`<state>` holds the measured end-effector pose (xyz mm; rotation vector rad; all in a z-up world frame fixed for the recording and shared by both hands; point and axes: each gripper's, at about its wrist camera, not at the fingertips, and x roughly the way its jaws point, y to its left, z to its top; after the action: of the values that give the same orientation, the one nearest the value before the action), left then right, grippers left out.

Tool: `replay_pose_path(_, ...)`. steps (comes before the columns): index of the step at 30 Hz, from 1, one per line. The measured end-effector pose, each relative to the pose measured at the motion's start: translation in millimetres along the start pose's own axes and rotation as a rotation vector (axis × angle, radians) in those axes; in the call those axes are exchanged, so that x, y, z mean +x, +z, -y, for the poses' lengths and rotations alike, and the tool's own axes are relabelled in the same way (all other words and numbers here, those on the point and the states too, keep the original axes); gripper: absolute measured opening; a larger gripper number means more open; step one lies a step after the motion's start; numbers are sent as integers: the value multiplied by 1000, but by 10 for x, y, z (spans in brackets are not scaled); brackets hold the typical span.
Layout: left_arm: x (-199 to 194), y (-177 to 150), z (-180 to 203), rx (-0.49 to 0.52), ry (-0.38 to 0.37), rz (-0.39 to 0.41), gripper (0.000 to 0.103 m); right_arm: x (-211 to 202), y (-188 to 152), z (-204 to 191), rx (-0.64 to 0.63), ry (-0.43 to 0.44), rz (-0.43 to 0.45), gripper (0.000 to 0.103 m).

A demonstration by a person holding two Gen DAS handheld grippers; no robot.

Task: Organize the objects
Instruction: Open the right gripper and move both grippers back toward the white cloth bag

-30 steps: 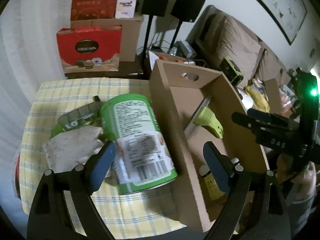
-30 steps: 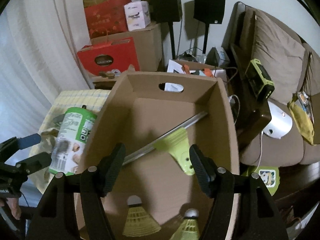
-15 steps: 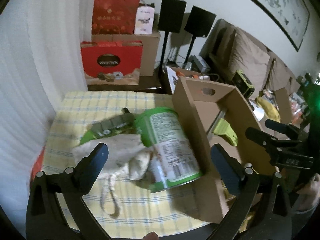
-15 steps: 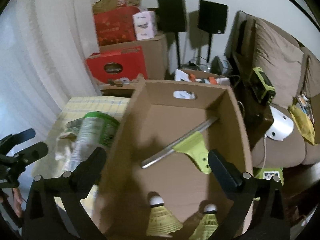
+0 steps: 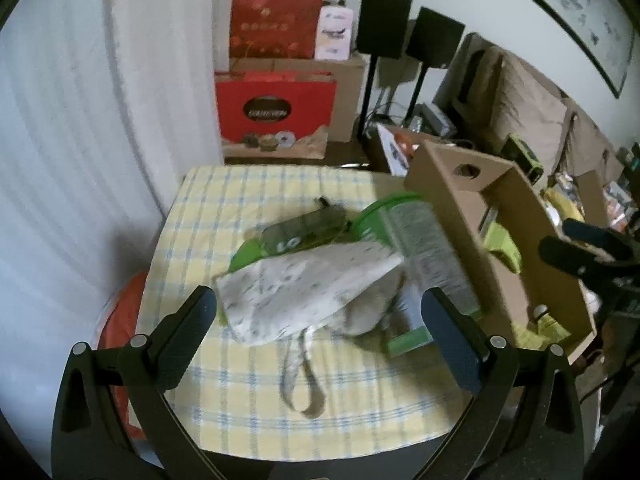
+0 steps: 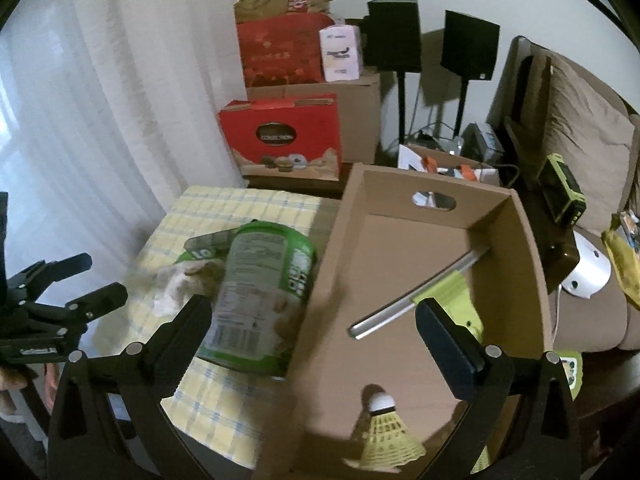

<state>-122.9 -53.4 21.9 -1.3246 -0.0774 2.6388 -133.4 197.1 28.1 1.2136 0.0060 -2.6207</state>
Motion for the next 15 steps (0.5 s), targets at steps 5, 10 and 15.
replay_pose_path(5,147,-148,-223,-18,17,-3,101,53,-2,-95,-4,19,-7,103)
replay_pose_path(10,329,-241,-296,11,32,-8,94,89,10,-175,-3,40,-8,103)
replay_pose_path(15,488,-286,-274,50,-8,-3,94,120,34,-211,-3,59,-10,102)
